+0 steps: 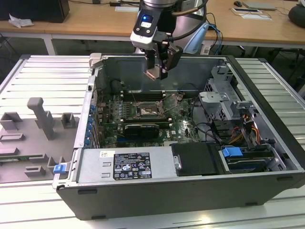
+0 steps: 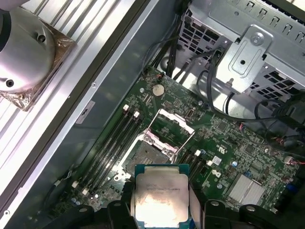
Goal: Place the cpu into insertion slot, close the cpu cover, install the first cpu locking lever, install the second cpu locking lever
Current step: 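Place the cpu into insertion slot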
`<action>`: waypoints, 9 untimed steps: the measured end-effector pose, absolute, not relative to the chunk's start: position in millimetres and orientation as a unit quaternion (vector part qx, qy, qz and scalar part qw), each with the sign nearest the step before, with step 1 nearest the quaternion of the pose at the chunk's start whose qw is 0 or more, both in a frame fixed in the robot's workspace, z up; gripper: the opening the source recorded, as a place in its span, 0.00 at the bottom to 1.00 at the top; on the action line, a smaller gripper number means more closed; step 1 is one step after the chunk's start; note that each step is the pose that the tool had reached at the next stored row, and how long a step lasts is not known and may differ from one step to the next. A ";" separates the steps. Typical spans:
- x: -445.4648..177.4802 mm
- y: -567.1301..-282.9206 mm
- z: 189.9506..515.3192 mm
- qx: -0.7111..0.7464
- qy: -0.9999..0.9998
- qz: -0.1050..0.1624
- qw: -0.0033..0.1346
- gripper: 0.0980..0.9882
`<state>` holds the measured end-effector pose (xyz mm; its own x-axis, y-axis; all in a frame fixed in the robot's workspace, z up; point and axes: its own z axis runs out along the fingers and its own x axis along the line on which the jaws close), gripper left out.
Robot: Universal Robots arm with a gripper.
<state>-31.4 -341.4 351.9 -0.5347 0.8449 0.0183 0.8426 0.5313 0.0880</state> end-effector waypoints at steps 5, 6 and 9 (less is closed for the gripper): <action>-31.4 -341.4 351.8 0.490 0.870 0.043 0.014 0.49; -31.4 -341.4 351.8 0.493 0.869 0.043 0.014 0.49; -31.4 -341.4 351.7 0.497 0.866 0.043 0.014 0.49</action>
